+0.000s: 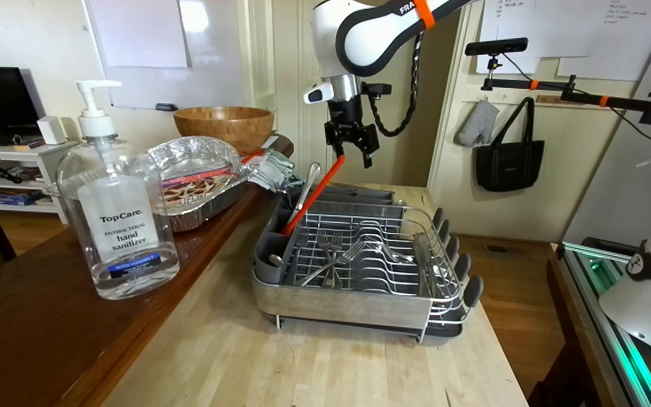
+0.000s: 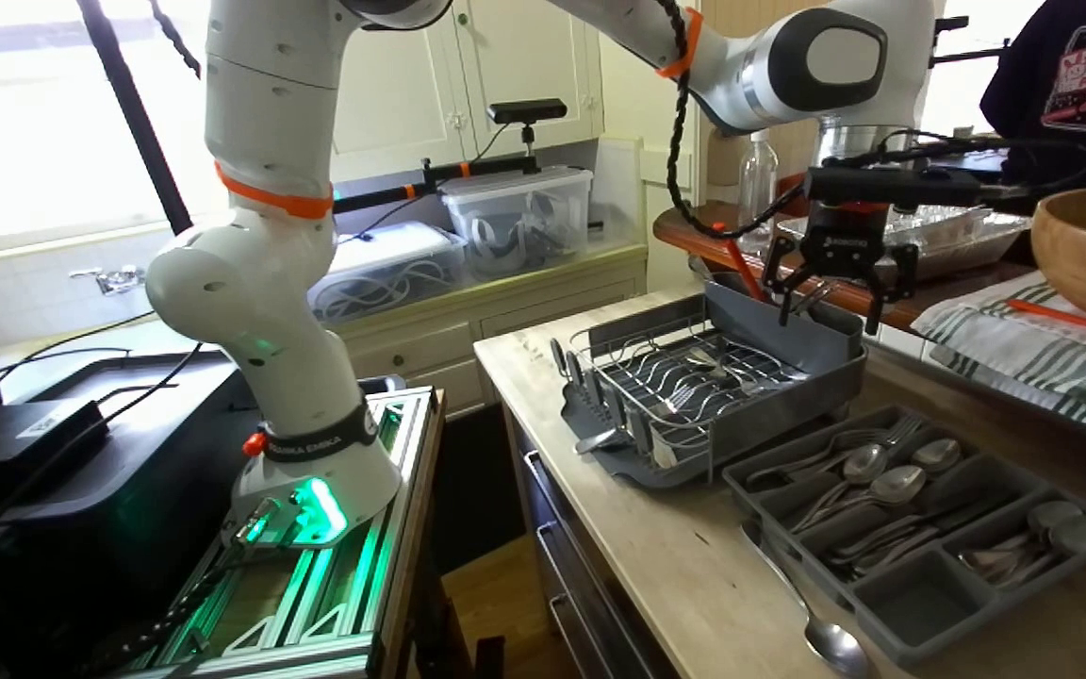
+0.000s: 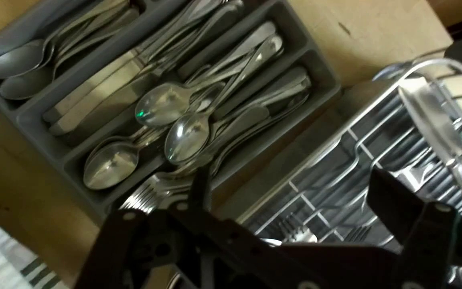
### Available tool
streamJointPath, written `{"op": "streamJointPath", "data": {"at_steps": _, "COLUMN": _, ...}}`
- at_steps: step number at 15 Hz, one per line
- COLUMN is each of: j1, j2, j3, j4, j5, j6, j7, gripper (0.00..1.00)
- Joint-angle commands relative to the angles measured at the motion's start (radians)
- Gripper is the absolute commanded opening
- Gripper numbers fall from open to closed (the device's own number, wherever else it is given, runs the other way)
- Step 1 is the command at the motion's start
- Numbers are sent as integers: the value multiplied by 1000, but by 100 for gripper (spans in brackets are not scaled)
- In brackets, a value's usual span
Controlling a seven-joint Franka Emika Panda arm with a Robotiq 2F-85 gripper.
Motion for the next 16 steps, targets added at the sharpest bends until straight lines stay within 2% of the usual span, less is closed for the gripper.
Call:
{"op": "streamJointPath", "data": {"at_steps": 1, "j1": 57, "j2": -5, "j3": 21, "j4": -9, "j5": 0, "j6": 101, "j7": 175, "gripper": 100}}
{"op": "streamJointPath", "data": {"at_steps": 4, "j1": 105, "j2": -43, "j3": 37, "j4": -54, "j5": -60, "j6": 197, "j7": 264, "gripper": 100}}
{"op": "streamJointPath", "data": {"at_steps": 7, "j1": 141, "j2": -43, "j3": 50, "j4": -50, "j5": -120, "j6": 221, "j7": 285, "gripper": 100}}
{"op": "streamJointPath", "data": {"at_steps": 9, "j1": 155, "j2": -38, "j3": 63, "j4": -51, "j5": -124, "j6": 199, "j7": 279, "gripper": 100}}
{"op": "streamJointPath", "data": {"at_steps": 13, "j1": 160, "j2": -16, "j3": 89, "j4": -54, "j5": -163, "j6": 185, "j7": 125, "gripper": 100}}
{"op": "streamJointPath", "data": {"at_steps": 16, "j1": 196, "j2": -19, "j3": 77, "j4": -70, "j5": -257, "j6": 192, "j7": 138, "gripper": 100}}
